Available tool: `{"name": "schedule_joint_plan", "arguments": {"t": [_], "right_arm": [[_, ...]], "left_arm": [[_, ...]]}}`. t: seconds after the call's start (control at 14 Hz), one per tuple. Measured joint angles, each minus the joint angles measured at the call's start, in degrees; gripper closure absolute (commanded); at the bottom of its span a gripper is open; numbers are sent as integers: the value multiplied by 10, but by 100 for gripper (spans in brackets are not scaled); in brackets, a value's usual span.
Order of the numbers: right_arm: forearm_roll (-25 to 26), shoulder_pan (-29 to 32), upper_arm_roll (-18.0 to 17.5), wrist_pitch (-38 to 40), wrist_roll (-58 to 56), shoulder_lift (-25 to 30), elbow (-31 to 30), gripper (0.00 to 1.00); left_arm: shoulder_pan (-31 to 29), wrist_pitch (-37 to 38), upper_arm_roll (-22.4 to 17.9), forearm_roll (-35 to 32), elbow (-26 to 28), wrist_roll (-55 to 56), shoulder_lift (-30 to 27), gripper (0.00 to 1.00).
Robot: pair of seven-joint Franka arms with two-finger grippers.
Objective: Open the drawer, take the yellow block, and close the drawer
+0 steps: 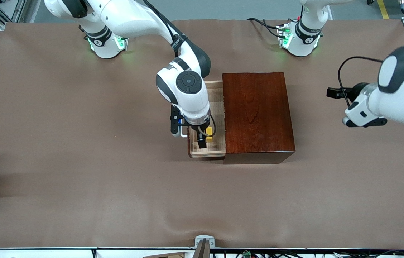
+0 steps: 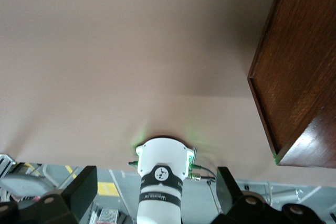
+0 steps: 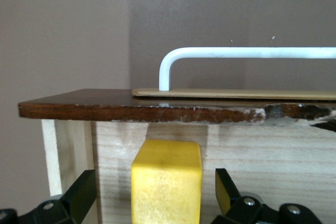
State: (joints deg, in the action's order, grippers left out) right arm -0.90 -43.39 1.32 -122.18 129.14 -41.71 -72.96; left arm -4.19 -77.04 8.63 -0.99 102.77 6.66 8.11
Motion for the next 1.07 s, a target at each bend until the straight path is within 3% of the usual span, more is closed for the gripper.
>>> {"name": "schedule_joint_plan", "arguments": {"t": [0.07,0.14,0.21,0.36,0.64,1.07], "right_arm": [[0,0,0,-1,0,-3,0,0],[0,0,0,-1,0,-5,0,18],[1,0,0,-2,0,-8,0,45],[1,-1,0,-3,0,-10,0,72],[1,-1,-1,-3,0,-10,5,86],[0,-1,-1,50,0,-4,41,87]], "left_arm": [[0,-17,0,0,22,0,-18,0],[0,-34,1,0,40,0,-33,0],[0,-51,1,0,55,0,-46,0],[0,-84,1,0,71,0,-62,0],[1,-141,5,1,42,-1,-65,0],[2,-143,10,2,-74,-1,-51,0]]}}
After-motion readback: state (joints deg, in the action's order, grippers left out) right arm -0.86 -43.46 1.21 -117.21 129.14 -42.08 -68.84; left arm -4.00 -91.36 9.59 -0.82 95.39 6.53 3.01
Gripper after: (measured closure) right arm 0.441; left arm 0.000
